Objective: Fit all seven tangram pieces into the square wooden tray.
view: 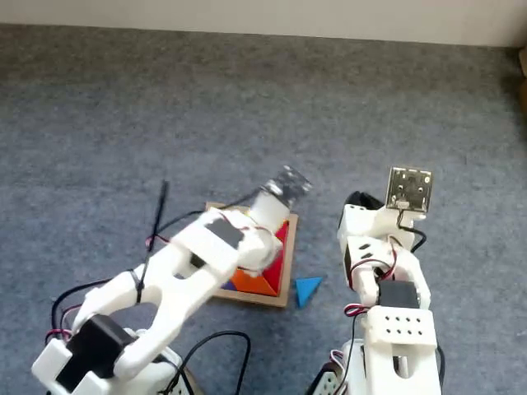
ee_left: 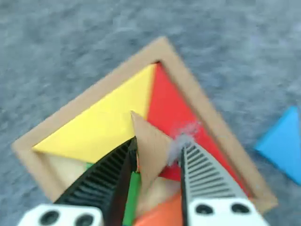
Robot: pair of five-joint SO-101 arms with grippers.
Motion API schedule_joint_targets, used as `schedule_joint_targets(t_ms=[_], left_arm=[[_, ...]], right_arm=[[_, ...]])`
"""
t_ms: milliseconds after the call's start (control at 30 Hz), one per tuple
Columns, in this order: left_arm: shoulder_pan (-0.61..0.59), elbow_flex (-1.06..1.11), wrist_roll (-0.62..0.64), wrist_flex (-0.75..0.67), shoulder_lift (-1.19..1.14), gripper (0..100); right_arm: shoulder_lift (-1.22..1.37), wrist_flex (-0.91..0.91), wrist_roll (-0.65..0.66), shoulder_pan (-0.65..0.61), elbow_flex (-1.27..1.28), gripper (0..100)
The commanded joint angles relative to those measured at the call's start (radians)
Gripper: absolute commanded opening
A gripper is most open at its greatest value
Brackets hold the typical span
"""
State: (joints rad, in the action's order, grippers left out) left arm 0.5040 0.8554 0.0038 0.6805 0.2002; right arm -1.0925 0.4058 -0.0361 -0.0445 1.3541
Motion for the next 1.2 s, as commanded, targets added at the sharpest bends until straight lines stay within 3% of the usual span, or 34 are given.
schedule_joint_targets(t_ms=[0, 400, 867, 1167], left_arm=[[-0.127, -0.035, -0.011, 0.008, 0.013, 7], [-0.325, -0.025, -0.005, 0.029, 0.058, 17], [-0.318, -0.033, -0.003, 0.068, 0.073, 21], [-0.412, 0.085, 0.046, 0.08, 0.36, 21]], right_arm=[[-0.025, -0.022, -0.005, 0.01, -0.012, 3.4], [-0.024, -0.022, -0.005, 0.01, -0.012, 3.4], [-0.022, -0.022, -0.005, 0.008, -0.012, 3.4], [-0.022, -0.022, -0.005, -0.007, -0.012, 3.4]])
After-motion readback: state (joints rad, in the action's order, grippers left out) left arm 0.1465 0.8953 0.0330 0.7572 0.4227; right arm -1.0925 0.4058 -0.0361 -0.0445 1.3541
